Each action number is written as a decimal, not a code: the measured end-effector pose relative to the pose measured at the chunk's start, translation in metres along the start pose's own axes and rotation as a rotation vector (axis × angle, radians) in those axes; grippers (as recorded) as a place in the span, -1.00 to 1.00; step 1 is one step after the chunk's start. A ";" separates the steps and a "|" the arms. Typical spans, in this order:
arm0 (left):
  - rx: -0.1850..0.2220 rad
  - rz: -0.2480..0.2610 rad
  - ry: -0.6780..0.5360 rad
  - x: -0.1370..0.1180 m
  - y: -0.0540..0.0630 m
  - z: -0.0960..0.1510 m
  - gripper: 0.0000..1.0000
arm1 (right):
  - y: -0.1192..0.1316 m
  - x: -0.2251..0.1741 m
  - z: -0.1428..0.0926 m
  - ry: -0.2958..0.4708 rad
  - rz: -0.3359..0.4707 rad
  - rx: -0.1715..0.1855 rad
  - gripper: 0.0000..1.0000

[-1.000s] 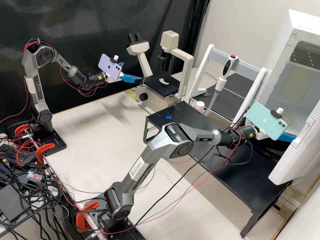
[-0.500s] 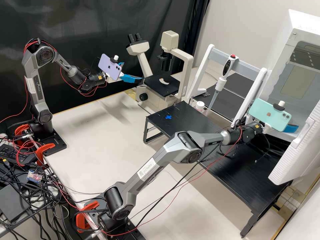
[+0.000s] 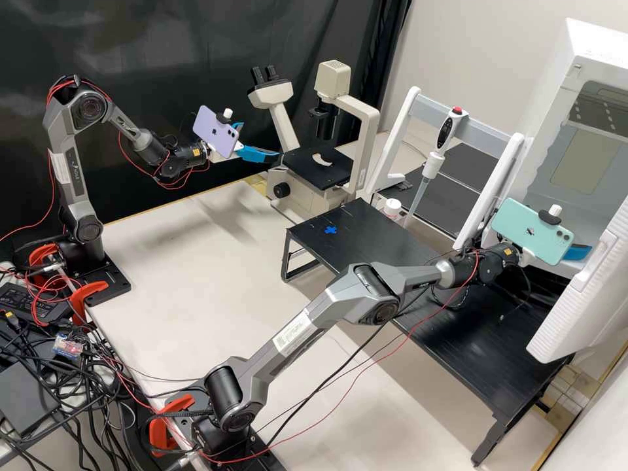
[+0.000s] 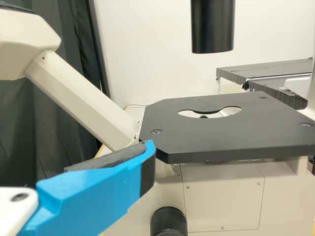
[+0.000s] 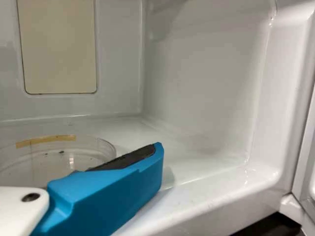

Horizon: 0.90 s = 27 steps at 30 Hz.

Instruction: Move the petri dish to the microscope

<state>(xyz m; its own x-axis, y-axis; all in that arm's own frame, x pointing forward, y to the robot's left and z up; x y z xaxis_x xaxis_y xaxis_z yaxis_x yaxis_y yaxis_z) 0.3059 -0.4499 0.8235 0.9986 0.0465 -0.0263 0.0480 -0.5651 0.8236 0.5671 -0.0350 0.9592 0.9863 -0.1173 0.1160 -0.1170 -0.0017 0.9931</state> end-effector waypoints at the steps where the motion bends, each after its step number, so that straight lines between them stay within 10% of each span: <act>1: 0.000 0.000 0.000 0.000 0.000 0.000 1.00 | 0.001 0.000 0.001 -0.001 0.001 0.000 -1.00; 27: 0.000 0.000 0.000 0.000 0.000 0.000 1.00 | 0.003 -0.001 0.012 -0.020 0.004 0.025 -1.00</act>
<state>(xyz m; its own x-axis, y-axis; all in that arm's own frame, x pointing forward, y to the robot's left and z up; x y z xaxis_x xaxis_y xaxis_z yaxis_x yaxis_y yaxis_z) 0.3059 -0.4499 0.8235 0.9986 0.0465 -0.0263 0.0480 -0.5651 0.8236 0.5640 -0.0468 0.9614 0.9834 -0.1367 0.1190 -0.1236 -0.0261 0.9920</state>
